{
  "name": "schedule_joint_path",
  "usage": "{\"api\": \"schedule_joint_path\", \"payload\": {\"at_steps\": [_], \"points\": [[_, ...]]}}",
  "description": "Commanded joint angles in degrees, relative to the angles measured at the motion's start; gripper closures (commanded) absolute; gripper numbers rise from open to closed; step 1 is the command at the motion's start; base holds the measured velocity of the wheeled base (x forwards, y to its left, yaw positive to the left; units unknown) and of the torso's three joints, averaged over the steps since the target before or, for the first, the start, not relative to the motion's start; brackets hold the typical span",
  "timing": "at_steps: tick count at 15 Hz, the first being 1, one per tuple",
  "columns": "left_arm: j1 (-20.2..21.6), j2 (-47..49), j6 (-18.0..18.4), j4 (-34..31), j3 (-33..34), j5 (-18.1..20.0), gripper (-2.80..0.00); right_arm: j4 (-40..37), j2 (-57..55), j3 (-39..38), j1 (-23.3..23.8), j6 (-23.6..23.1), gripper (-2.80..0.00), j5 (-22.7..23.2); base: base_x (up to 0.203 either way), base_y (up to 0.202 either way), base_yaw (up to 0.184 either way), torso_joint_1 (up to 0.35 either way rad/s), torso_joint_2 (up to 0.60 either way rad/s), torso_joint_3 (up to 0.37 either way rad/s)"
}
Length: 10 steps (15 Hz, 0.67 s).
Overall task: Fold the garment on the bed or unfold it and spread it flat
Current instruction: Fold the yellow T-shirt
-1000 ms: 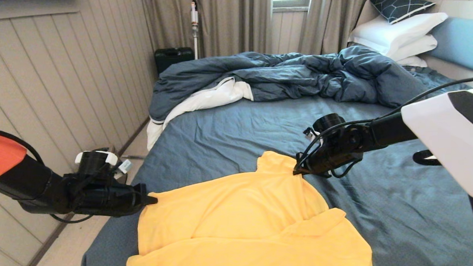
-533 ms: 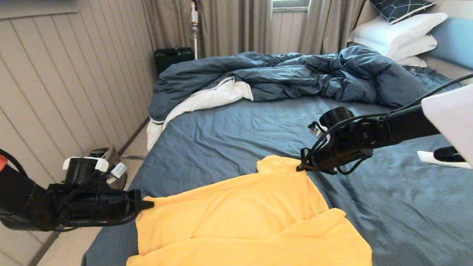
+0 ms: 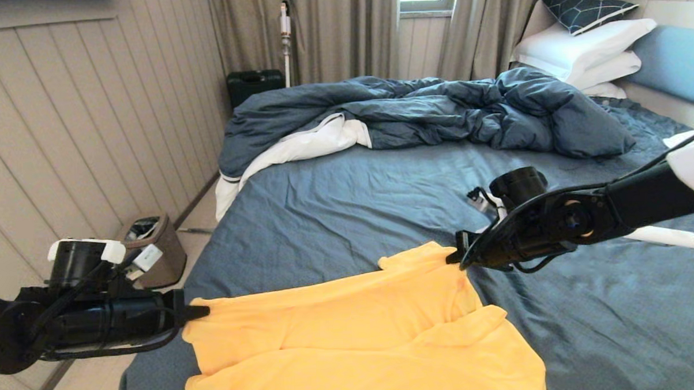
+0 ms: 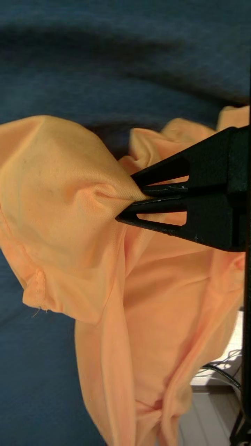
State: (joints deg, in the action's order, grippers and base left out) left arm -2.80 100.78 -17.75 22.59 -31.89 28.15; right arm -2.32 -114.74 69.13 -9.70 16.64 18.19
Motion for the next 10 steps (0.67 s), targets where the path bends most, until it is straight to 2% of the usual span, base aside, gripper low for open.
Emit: {"api": "schedule_joint_path", "payload": {"at_steps": [1, 7, 10], "points": [[0.0, -3.1, -0.1, 0.2, 2.4, 0.2, 0.00, 0.4, 3.8, -3.7, 0.1, -0.1, 0.00, 0.1, 0.000, 0.000, 0.000, 0.000, 0.00, 0.000], [0.0, -5.3, 1.4, 0.8, 8.4, 0.4, 0.00, 2.7, 8.6, -12.2, 0.1, -2.1, 0.00, 0.2, 0.000, 0.000, 0.000, 0.000, 0.00, 0.000], [0.0, -4.5, 1.2, 0.8, 9.0, 0.7, 0.00, 6.1, 7.3, -14.9, 0.0, -2.4, 0.00, 0.1, 0.000, 0.000, 0.000, 0.000, 0.00, 0.000]]}}
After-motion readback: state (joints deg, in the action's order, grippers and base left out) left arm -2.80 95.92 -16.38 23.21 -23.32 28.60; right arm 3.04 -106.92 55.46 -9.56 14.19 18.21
